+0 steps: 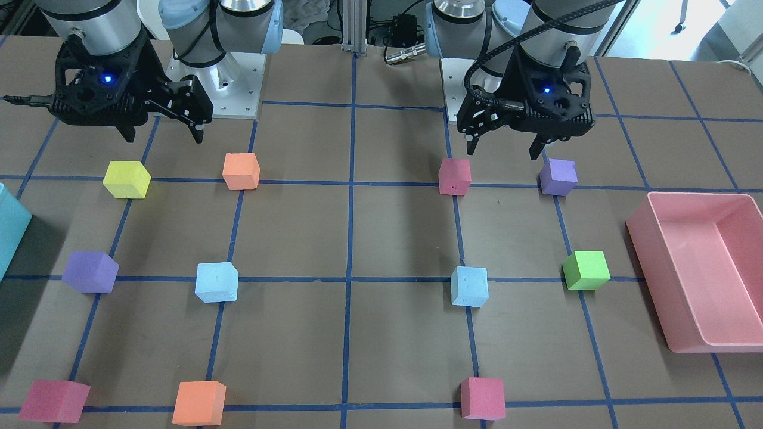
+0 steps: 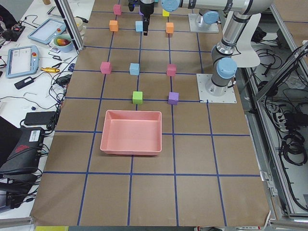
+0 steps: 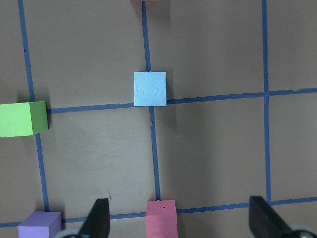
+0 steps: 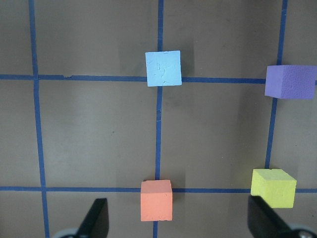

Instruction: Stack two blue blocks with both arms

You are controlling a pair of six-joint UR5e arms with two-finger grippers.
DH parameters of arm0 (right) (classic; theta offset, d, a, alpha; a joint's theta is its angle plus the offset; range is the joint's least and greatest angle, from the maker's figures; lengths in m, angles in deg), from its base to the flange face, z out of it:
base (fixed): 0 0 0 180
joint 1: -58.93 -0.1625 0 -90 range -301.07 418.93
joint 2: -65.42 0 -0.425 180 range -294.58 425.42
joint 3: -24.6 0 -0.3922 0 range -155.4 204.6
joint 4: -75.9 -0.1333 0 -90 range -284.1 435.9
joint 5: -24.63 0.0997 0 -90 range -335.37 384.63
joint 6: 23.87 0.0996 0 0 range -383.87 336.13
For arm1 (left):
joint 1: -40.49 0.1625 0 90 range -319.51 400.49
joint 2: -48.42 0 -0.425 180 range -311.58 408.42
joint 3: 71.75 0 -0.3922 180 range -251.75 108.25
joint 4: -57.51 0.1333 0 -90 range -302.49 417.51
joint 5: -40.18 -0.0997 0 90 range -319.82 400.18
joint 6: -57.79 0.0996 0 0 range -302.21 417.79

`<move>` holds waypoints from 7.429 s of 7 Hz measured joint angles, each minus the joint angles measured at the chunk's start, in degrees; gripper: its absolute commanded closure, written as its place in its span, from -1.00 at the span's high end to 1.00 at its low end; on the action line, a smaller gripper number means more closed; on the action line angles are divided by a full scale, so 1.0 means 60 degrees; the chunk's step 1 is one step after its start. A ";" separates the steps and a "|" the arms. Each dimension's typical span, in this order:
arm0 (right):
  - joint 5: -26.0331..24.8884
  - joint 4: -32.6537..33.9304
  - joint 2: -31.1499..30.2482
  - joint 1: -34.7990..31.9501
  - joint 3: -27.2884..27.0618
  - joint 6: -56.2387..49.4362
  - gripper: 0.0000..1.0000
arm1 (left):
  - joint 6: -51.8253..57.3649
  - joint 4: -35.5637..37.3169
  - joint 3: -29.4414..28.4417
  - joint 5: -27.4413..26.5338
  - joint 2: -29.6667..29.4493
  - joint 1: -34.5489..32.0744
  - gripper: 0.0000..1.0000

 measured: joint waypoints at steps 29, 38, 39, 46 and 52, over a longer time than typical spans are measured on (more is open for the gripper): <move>0.0601 0.5158 0.4290 -0.0397 -0.0365 0.0372 -0.93 | 0.0015 0.0000 0.0005 0.0000 0.0000 0.0000 1.00; 0.0838 0.4976 0.7195 -0.2759 0.2812 0.3486 -0.63 | 0.0015 0.0000 0.0005 0.0000 0.0000 0.0000 1.00; 0.0845 0.4983 0.7220 -0.2776 0.2814 0.3488 -0.14 | 0.0014 0.0000 0.0005 0.0000 0.0000 0.0000 1.00; 0.0765 0.5000 0.7256 -0.2786 0.2813 0.3501 1.00 | 0.0570 0.2499 0.0870 0.0035 -0.1697 0.0035 1.00; 0.0310 0.1988 0.5221 -0.1486 0.3051 0.2486 1.00 | 0.0900 0.4976 0.1499 -0.0361 -0.4365 0.0216 1.00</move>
